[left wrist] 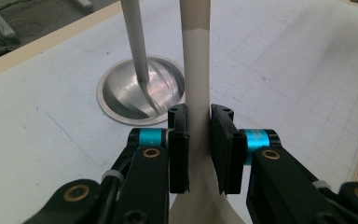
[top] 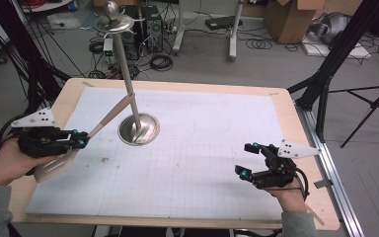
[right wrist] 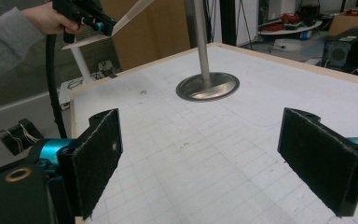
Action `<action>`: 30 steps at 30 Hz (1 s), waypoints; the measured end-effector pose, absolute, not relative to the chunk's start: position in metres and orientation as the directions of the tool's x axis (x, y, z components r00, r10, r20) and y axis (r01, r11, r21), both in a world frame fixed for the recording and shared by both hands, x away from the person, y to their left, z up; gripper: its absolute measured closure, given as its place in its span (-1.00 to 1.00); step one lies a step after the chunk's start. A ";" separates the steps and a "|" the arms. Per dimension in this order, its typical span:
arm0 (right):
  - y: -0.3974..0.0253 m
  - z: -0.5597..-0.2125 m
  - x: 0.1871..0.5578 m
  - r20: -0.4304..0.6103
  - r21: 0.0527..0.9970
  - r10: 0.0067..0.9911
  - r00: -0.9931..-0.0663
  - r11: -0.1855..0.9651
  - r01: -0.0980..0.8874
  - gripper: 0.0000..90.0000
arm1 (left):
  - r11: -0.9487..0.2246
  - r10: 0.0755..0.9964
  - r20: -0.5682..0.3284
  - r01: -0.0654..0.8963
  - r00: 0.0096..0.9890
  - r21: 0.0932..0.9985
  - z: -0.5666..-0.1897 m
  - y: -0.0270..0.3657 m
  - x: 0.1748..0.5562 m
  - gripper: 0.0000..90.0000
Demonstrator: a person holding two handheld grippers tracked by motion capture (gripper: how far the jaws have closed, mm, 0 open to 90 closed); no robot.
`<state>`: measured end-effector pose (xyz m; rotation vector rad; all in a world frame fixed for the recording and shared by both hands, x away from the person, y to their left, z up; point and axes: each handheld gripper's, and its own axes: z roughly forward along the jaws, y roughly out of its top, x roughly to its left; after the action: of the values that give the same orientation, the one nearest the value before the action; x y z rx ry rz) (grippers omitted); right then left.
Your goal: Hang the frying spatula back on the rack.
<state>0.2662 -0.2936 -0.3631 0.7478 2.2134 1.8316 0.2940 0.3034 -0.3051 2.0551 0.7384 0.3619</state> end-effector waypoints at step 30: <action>-0.301 -0.376 0.274 0.213 0.942 0.499 -0.840 0.123 0.313 -0.72 | -0.373 0.603 -0.026 0.311 0.797 0.874 -0.292 0.339 0.310 0.71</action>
<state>0.2740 -0.3007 -0.3761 0.8157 2.2330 1.8078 0.3097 0.3393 -0.2924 1.9839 0.6830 0.3678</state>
